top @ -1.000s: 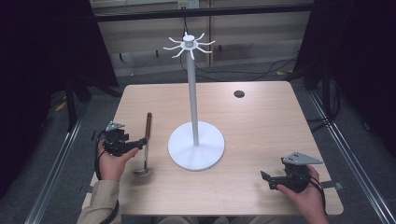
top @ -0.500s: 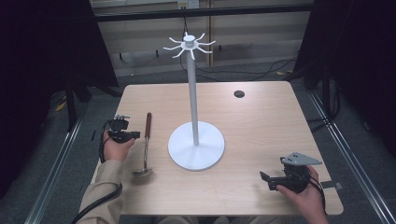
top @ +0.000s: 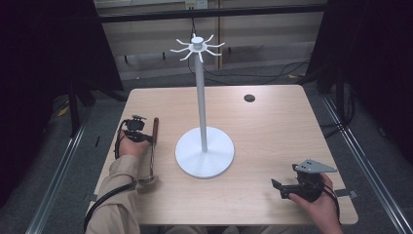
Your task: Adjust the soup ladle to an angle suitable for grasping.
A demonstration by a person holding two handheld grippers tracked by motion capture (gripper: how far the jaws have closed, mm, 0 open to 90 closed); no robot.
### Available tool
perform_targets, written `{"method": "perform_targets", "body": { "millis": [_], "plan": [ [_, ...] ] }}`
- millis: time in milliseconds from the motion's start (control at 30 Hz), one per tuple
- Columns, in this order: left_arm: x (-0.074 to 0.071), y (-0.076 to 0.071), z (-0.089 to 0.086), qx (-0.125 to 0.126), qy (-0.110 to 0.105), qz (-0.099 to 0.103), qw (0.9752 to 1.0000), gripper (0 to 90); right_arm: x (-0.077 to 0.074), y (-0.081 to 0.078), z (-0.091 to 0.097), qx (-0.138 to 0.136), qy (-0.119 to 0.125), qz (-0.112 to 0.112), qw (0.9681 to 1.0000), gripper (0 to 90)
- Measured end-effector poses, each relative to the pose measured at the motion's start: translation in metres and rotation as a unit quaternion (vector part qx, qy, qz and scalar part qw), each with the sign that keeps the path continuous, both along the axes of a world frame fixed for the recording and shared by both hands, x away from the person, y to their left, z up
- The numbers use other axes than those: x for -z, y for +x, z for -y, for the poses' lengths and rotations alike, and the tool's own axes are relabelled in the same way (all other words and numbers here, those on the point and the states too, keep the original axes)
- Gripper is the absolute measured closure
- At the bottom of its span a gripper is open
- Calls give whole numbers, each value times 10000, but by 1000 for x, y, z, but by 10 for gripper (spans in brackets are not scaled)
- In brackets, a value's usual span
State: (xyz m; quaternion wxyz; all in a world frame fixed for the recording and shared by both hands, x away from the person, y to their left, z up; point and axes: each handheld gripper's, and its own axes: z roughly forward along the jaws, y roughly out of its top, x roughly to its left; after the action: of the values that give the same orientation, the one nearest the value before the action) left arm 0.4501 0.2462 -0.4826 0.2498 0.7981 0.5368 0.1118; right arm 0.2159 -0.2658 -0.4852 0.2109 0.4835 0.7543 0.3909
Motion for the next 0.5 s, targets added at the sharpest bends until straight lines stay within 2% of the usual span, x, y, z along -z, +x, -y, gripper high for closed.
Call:
{"method": "perform_targets", "body": {
  "millis": [167, 233, 300, 333, 500],
  "plan": [
    [1, 1, 8, 48, -156, 67, 9998, 886, 0, 0, 0, 11, 2, 29, 10000, 47],
    [0, 1, 10, 88, -115, 52, 9999, 885, 0, 0, 1, 6, -13, 42, 10000, 47],
    [0, 2, 14, 82, -230, 19, 9997, 883, 0, -1, 0, -1, -9, 18, 10000, 47],
    [0, 2, 16, 143, -139, 12, 9998, 883, 0, -1, 1, -23, -38, 28, 10000, 47],
    [0, 3, 23, 244, -148, -26, 9996, 881, 0, -1, -1, -43, -36, 31, 10000, 47]
  ]
}}
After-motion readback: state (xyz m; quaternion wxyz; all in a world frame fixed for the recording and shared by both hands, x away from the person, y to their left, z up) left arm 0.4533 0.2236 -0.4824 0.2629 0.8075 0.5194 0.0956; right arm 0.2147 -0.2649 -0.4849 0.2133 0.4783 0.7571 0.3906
